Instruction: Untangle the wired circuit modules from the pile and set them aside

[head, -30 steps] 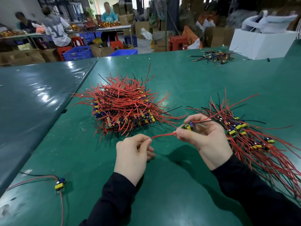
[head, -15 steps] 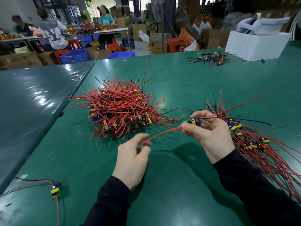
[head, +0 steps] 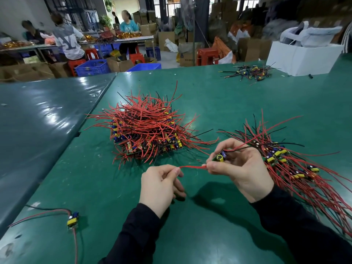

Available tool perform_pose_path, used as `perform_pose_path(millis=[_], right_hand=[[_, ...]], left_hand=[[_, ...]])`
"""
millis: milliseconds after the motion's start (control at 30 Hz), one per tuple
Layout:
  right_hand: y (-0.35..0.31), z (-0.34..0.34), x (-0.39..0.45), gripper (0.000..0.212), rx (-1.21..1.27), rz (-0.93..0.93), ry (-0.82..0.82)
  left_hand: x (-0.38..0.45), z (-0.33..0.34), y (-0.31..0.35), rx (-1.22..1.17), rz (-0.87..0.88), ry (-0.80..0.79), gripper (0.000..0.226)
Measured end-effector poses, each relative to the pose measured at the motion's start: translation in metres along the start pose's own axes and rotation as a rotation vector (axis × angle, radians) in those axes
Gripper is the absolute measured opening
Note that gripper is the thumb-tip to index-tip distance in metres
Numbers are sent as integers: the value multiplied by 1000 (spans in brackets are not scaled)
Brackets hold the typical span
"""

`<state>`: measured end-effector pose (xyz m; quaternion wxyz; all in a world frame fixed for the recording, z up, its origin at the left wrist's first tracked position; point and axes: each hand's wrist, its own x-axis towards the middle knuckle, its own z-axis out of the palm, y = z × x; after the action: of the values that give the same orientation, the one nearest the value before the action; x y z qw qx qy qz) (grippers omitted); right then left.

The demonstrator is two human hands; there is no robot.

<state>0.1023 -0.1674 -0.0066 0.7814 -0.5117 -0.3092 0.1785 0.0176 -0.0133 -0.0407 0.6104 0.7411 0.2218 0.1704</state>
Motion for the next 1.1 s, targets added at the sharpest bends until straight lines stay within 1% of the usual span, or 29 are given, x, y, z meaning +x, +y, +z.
perform_pose_path(millis=[67,100,133,200,267,333,367,400,467,533,600,633,667,700,733,767,833,867,900,967,1000,1067,1100], right_hand=[[-3,-1,-3,35,-4,31,-58],[-6,-3,-4,37,-20,38,-51],[-12,-6,-5,34,-42,29,-11],[-26,-21,-2,27,-83,11,136],[-45,-43,4,32,-137,34,268],[-65,-68,9,41,-263,132,337],[-74,-79,11,44,-380,225,339],[-82,-88,12,42,-531,337,322],[-90,-105,14,30,-872,544,244],[-90,-113,19,18,-1184,688,136],[-87,-108,23,9,-1562,756,-25],[-88,-102,27,8,-1780,770,-106],[-91,-93,30,14,-1974,774,-162],[-96,-83,36,21,-2098,741,-166],[-101,-71,43,25,-2146,655,-136],[-106,-59,51,24,-2114,518,-97],[-108,-37,70,14,-1888,206,-59],[-104,-24,81,10,-1732,99,-70],[-99,-9,92,9,-1560,55,-100],[-80,18,114,13,-1230,135,-174],[-68,28,125,16,-1123,197,-190],[-44,43,148,15,-1010,295,-159],[-34,48,157,16,-992,321,-131]], left_hand=[[-3,4,2,-20,30,-54,24],[-5,6,3,-31,43,-84,23],[-6,7,3,-39,53,-111,22],[-7,9,3,-19,72,-165,20],[-9,11,4,4,96,-233,14],[-11,14,5,2,125,-287,7],[-12,14,6,2,138,-290,7],[-11,13,6,9,151,-277,9],[-10,11,6,35,187,-221,17],[-8,8,5,41,212,-153,23],[-6,5,4,18,205,-90,26],[-5,4,4,5,198,-66,27],[-3,3,4,-7,195,-42,27],[-2,2,4,-24,195,-10,27],[0,1,4,-54,196,29,26],[1,0,4,-98,196,70,26],[2,-2,7,-216,200,149,28],[1,-3,10,-282,213,182,30],[-1,-5,13,-347,244,214,33],[-5,-9,18,-453,347,296,39],[-6,-11,21,-484,403,353,39],[-6,-18,23,-511,477,493,40],[-5,-20,23,-520,484,558,41]])
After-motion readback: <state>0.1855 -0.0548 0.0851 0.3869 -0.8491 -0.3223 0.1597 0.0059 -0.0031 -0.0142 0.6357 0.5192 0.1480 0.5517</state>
